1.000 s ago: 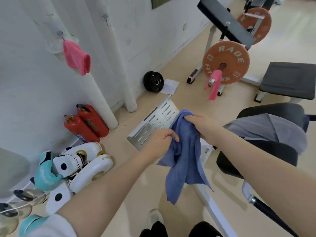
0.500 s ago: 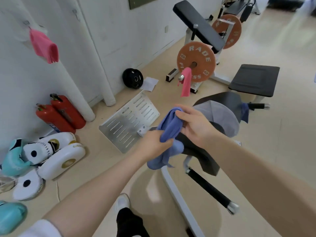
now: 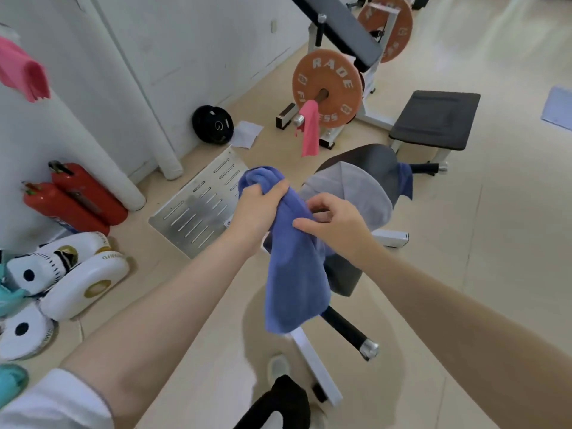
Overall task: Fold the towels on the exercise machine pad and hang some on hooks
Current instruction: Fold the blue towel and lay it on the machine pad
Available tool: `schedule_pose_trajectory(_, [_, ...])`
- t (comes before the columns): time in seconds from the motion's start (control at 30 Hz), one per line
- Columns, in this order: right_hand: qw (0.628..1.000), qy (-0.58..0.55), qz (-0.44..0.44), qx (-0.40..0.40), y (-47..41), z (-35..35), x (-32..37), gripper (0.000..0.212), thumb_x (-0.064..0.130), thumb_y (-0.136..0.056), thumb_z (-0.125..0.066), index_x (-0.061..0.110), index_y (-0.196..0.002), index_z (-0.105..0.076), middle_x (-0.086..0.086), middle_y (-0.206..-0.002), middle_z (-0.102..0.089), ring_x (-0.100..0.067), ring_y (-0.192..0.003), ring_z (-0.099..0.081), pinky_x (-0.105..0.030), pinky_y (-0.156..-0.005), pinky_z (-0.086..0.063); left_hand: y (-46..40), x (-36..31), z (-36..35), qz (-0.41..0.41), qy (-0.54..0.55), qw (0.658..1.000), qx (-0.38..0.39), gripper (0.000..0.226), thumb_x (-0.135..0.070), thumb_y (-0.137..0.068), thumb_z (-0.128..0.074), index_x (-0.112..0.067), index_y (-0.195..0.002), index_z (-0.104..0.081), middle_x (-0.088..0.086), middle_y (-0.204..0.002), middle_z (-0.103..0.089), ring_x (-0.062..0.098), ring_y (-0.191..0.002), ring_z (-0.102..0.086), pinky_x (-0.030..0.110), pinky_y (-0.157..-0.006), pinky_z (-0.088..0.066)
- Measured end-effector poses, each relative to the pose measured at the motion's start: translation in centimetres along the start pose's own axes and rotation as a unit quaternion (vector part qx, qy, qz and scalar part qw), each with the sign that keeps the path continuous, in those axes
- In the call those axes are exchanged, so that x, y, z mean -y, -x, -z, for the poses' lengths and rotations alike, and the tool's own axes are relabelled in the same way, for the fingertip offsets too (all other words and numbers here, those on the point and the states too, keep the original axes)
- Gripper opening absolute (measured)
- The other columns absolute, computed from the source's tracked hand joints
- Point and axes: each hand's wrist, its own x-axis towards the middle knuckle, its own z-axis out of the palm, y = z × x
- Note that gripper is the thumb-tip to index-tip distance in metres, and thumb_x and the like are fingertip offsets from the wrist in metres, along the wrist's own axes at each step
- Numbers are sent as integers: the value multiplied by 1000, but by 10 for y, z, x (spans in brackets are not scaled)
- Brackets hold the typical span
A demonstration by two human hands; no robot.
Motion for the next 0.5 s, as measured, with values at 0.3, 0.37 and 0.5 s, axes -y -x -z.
schedule_pose_trajectory(0.3, [993,119,-22,-14,-49,27,-11,25,18,-89,-57,21,-68,-43,6,-62,-46,-6,-57,-40,-8,-52,-36,-37,-27,-3,-113,113,982,-99,20,-32,-96,-44,-18,-89,-56,-2,-90,-61,14,-89,-59,30,-83,-49])
schedule_pose_trajectory(0.37, [994,96,-45,-36,-54,33,-17,28,21,-93,-52,22,-68,-38,5,-62,-40,-7,-58,-37,-13,-54,-34,-45,-22,2,-135,-53,985,-89,28,-35,-98,-37,-12,-94,-53,1,-91,-55,15,-84,-53,24,-71,-40])
schedule_pose_trajectory(0.5, [996,8,-92,10,-61,41,-17,17,19,-95,-48,21,-79,-42,1,-69,-45,-11,-65,-43,-22,-58,-35,-60,10,14,-37,-333,942,-12,23,-26,-87,-54,-12,-70,-46,2,-65,-47,21,-62,-43,29,-57,-33])
